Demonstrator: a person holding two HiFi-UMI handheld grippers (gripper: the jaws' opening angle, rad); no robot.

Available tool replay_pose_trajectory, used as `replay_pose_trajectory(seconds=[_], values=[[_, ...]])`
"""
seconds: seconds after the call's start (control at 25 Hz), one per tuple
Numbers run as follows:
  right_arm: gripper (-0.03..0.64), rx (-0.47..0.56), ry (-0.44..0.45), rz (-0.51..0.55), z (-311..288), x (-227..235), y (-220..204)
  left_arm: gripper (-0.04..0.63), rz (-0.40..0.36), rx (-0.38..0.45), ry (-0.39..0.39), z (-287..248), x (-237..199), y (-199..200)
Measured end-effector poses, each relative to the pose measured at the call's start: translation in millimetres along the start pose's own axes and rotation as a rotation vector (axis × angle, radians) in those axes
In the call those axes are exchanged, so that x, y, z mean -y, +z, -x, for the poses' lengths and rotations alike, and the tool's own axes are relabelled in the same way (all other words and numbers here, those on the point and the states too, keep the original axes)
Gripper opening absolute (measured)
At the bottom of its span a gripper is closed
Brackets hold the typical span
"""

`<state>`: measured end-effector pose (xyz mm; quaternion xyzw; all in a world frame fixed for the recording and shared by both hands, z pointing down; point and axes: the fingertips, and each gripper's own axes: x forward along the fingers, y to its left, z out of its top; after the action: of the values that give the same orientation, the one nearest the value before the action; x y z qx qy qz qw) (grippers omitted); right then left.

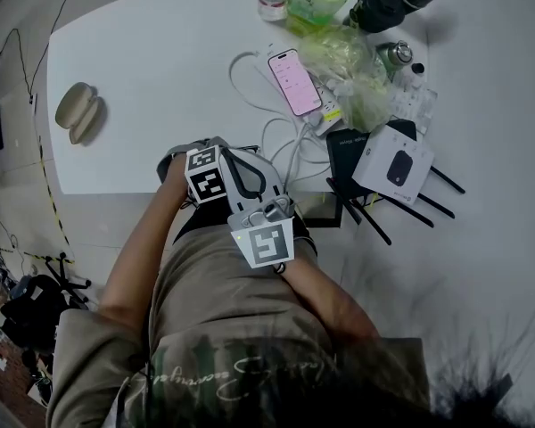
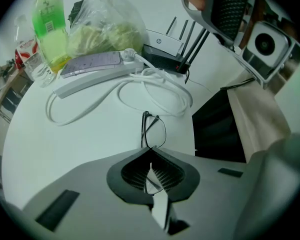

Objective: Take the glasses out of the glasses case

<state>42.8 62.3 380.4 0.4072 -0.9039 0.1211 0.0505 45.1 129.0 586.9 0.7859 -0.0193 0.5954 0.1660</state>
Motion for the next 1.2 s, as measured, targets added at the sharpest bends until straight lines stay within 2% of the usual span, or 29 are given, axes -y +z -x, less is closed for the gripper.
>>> replay_pose_trajectory(seconds=[0.44, 0.6, 0.92, 1.2], values=[[0.012, 0.011, -0.024, -0.006, 3, -3, -1, 0.017, -0.004, 0.002, 0.003, -2, 10, -4], [0.012, 0.013, -0.032, -0.004, 6, -4, -1, 0.017, 0.005, 0.027, -0.009, -3, 15, 0], [0.012, 0.022, -0.051, -0.014, 13, -6, -2, 0.018, -0.027, -0.007, 0.013, -4, 21, -6], [0.012, 0.031, -0.080, -0.012, 21, -5, -3, 0.017, -0.044, 0.009, 0.001, -8, 31, -3]])
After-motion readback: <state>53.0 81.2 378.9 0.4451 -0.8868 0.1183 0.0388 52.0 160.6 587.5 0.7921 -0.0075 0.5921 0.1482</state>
